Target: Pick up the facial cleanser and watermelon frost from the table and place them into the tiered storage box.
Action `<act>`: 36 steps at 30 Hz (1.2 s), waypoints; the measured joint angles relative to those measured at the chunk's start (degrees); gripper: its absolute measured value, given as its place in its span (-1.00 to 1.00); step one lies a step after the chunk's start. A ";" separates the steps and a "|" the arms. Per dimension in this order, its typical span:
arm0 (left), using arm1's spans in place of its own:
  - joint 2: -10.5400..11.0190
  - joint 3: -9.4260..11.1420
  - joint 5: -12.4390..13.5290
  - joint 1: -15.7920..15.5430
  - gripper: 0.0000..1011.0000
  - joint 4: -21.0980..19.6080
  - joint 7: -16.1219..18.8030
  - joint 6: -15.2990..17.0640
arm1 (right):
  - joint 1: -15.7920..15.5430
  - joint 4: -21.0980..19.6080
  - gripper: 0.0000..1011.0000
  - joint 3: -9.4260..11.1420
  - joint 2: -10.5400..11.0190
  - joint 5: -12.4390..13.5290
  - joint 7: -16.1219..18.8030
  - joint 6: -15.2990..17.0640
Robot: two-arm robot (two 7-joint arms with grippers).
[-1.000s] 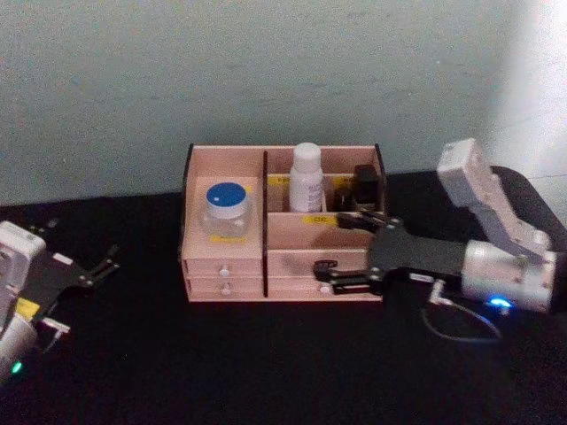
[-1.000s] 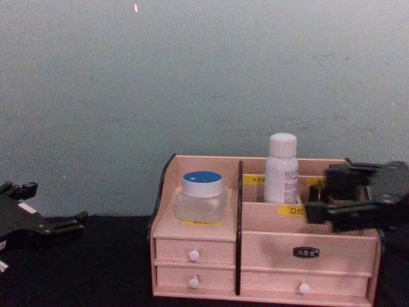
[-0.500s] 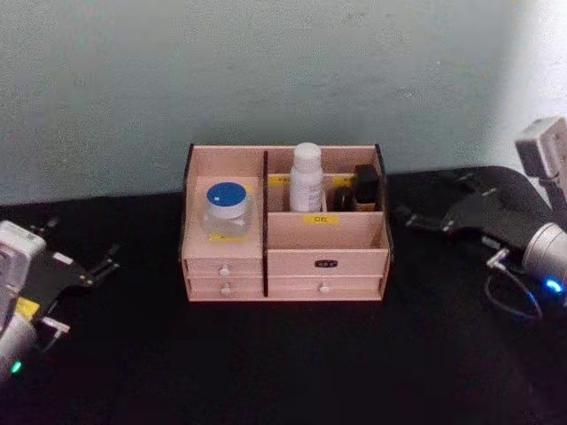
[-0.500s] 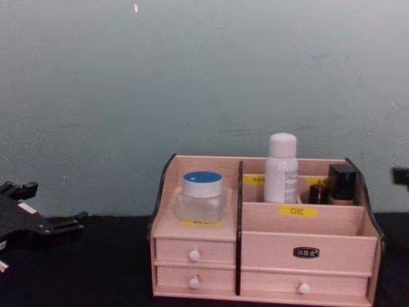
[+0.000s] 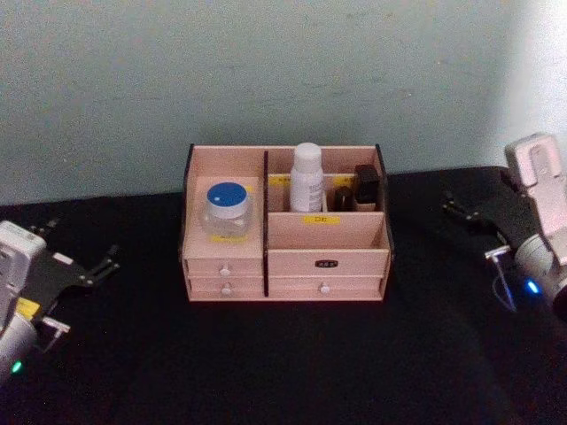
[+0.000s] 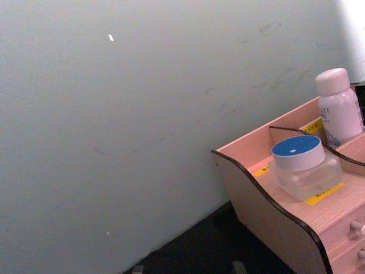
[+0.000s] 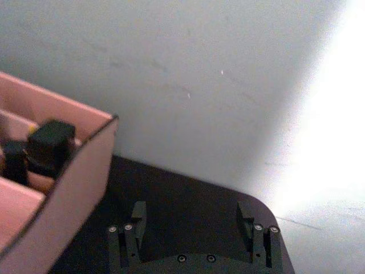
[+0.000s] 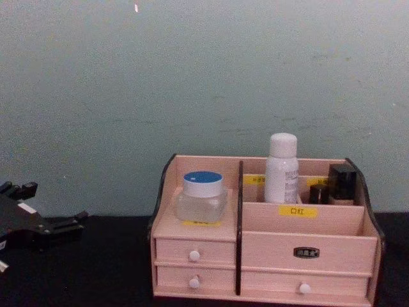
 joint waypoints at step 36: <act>0.00 0.00 0.00 0.00 0.98 0.00 0.00 0.00 | 1.36 5.34 0.98 -2.17 -3.37 -5.26 -1.98 -0.37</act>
